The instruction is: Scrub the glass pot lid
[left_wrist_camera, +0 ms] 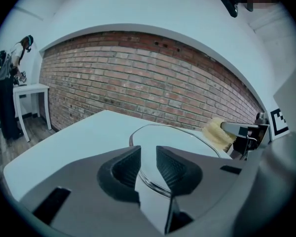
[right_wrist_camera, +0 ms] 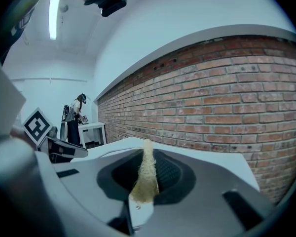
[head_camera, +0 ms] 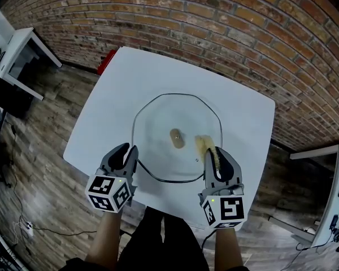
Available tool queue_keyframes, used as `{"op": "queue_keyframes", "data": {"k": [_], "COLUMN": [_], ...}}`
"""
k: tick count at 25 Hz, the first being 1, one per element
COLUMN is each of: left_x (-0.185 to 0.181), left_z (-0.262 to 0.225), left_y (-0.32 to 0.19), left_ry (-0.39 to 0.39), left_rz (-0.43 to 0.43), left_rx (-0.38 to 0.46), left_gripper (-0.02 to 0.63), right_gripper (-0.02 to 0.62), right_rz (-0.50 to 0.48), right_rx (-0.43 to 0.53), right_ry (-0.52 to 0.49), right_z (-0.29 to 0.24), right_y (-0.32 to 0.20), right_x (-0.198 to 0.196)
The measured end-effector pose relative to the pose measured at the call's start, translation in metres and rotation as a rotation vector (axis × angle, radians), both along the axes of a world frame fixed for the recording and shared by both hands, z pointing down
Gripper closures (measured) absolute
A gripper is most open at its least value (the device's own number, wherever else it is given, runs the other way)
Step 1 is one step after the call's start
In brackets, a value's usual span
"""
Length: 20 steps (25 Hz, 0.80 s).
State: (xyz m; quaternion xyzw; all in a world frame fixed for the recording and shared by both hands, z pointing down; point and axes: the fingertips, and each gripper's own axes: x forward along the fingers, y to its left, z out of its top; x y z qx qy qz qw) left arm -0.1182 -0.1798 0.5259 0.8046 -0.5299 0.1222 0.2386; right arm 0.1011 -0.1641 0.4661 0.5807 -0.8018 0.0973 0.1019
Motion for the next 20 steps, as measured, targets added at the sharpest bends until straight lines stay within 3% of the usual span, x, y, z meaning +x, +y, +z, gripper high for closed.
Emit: {"op": "queue_keyframes", "data": {"k": [1, 5, 7, 20], "left_x": [0.000, -0.005, -0.004, -0.009], "left_z": [0.002, 0.008, 0.012, 0.033], "left_y": [0.000, 0.001, 0.002, 0.002], "left_ry": [0.011, 0.060, 0.085, 0.172], "left_rz": [-0.001, -0.043, -0.051, -0.118], "left_rx": [-0.009, -0.052, -0.080, -0.190], "left_gripper": [0.522, 0.521, 0.480, 0.459], "right_gripper": [0.537, 0.537, 0.537, 0.537], "right_rz": [0.000, 0.000, 0.001, 0.001], "right_rx": [0.000, 0.001, 0.003, 0.000], "right_ry": [0.000, -0.001, -0.002, -0.001], "right_z": [0.000, -0.001, -0.001, -0.002], "right_y": [0.000, -0.001, -0.001, -0.002], "right_x": [0.000, 0.002, 0.004, 0.005]}}
